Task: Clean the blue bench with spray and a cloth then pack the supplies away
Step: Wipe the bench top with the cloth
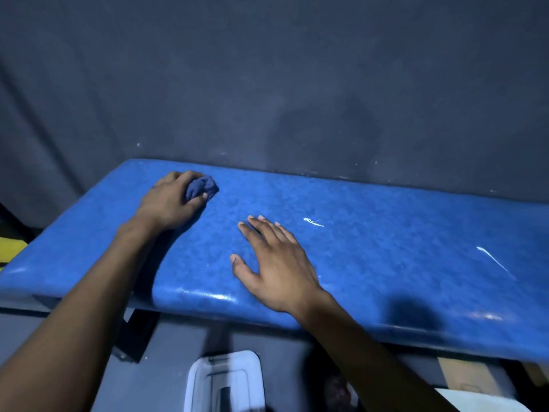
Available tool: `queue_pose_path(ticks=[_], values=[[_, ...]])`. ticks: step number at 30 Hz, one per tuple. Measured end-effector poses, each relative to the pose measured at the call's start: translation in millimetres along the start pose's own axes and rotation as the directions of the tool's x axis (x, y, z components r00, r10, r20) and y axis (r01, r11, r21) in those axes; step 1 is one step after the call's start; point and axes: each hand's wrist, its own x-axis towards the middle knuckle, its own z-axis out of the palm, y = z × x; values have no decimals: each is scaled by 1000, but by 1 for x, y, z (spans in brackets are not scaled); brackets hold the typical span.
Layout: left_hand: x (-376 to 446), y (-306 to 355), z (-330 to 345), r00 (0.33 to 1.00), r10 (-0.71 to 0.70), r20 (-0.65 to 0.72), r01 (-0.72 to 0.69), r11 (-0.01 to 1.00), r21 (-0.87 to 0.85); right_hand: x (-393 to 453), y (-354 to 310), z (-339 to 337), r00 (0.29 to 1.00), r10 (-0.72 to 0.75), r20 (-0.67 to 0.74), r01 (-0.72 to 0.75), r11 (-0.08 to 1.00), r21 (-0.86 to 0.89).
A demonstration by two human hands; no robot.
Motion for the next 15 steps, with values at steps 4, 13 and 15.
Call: queue_pose_path(ticks=[4, 13, 15], values=[[-50, 10, 1, 993, 120, -8, -120, 992, -47, 1, 1, -1, 1000, 1, 24, -1, 1000, -23], [-52, 71, 10, 977, 68, -201, -106, 976, -188, -42, 67, -67, 950, 200, -240, -220, 974, -59], [-34, 100, 27, 966, 142, -215, -190, 957, -221, -64, 112, -88, 931, 323, -168, -352, 915, -195]])
